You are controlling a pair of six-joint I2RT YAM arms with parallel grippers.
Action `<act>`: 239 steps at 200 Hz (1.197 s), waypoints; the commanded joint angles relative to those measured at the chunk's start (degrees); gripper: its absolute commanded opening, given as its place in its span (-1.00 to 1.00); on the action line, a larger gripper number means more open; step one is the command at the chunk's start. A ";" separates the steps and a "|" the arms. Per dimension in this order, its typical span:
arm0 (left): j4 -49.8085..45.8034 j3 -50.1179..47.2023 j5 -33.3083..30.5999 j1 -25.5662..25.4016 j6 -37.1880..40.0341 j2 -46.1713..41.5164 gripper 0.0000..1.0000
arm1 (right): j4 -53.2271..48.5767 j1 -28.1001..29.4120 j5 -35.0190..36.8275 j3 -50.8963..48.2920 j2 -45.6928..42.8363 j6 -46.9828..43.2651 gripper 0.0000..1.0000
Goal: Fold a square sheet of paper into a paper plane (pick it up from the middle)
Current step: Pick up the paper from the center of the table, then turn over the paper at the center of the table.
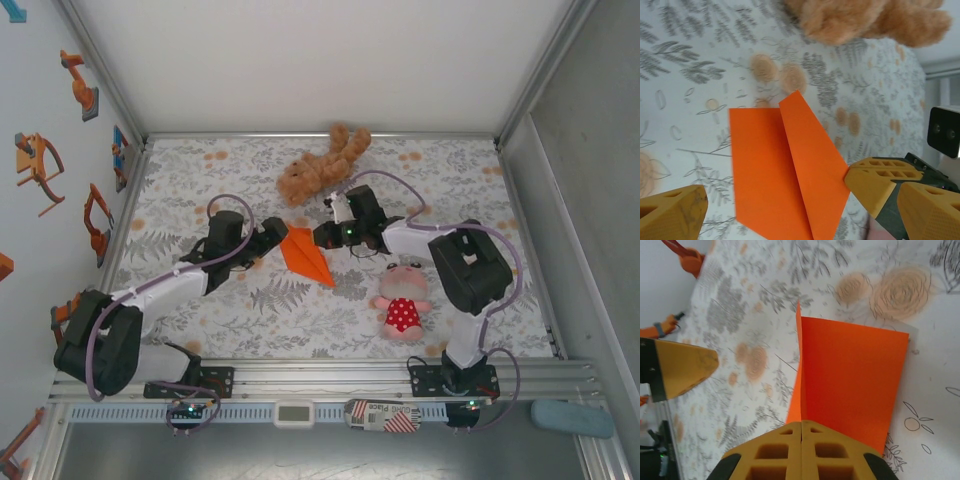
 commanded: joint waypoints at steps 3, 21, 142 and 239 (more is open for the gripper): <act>4.91 0.37 3.28 -0.30 2.57 -3.77 0.95 | 10.22 -1.22 -2.77 -1.24 -6.42 5.72 -1.00; 6.53 0.64 4.88 -0.36 3.53 -5.94 0.95 | 12.71 -1.41 -3.37 -1.14 -8.27 8.68 -1.00; 19.44 -2.33 4.73 -3.96 -1.22 -14.85 0.87 | 39.42 -1.84 -7.39 1.15 -10.37 42.21 -1.00; 27.42 1.33 12.47 -4.12 -1.90 -8.17 0.22 | 48.05 -1.84 -7.91 -1.55 -10.45 50.08 -1.00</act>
